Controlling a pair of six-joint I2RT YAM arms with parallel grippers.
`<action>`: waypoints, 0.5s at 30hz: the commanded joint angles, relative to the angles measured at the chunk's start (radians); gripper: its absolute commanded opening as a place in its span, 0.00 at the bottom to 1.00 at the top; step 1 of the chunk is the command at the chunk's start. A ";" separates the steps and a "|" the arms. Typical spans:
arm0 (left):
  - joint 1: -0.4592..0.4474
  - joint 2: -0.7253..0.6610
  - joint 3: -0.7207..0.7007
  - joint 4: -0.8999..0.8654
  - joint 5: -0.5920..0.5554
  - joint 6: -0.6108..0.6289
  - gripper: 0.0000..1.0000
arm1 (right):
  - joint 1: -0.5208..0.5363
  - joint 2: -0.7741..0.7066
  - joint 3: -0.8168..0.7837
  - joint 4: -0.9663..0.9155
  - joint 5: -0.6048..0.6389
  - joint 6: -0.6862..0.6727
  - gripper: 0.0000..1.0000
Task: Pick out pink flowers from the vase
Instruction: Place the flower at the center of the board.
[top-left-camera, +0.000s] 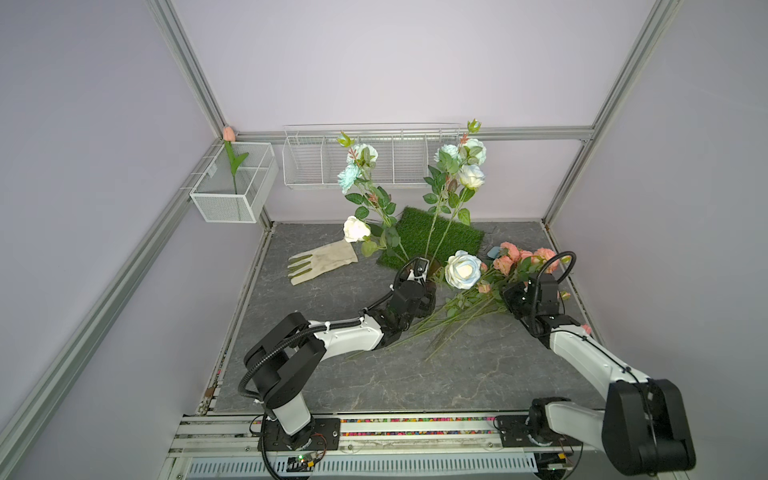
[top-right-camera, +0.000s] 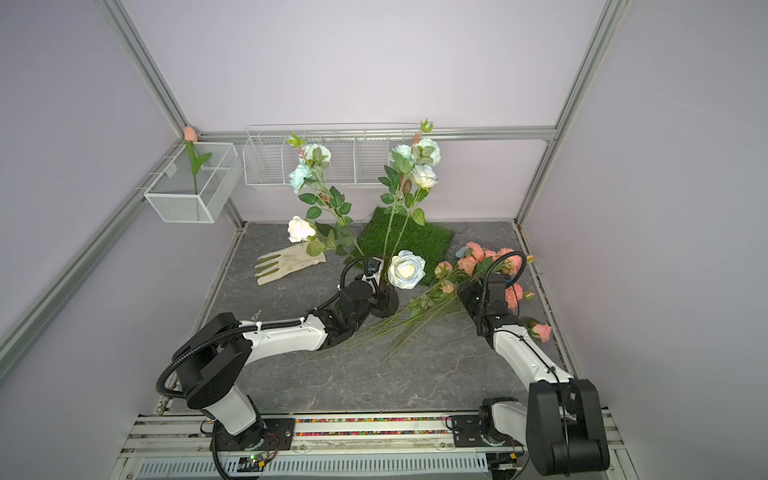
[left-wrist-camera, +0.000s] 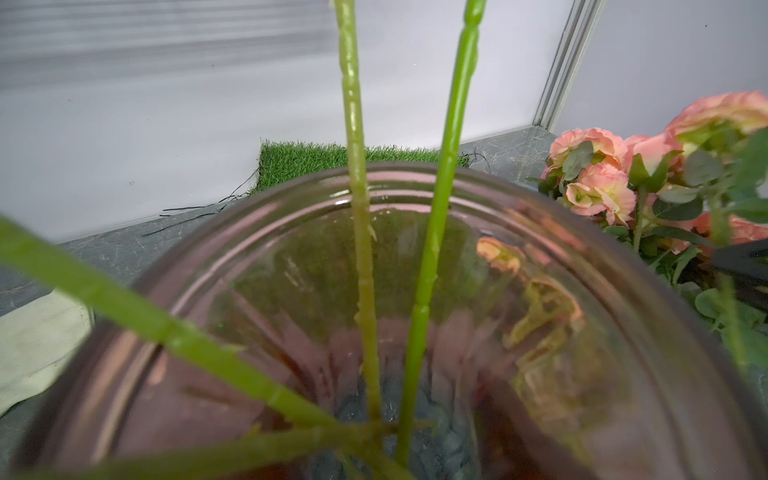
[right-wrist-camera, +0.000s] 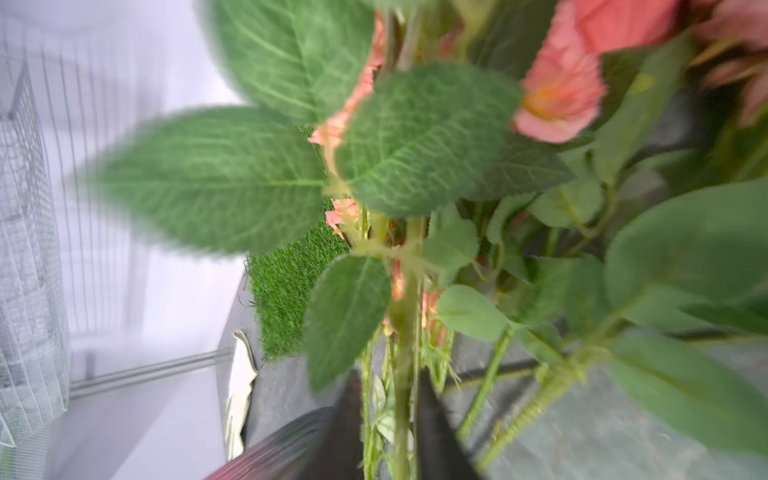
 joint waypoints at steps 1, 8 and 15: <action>-0.003 0.042 -0.011 -0.197 0.028 0.011 0.00 | 0.008 0.069 -0.020 0.205 -0.052 0.146 0.51; -0.003 0.037 -0.010 -0.205 0.017 0.029 0.00 | 0.019 -0.011 -0.011 0.059 0.046 0.118 0.61; -0.003 0.036 0.002 -0.241 0.003 0.064 0.00 | 0.007 -0.194 0.045 -0.177 0.148 -0.092 0.66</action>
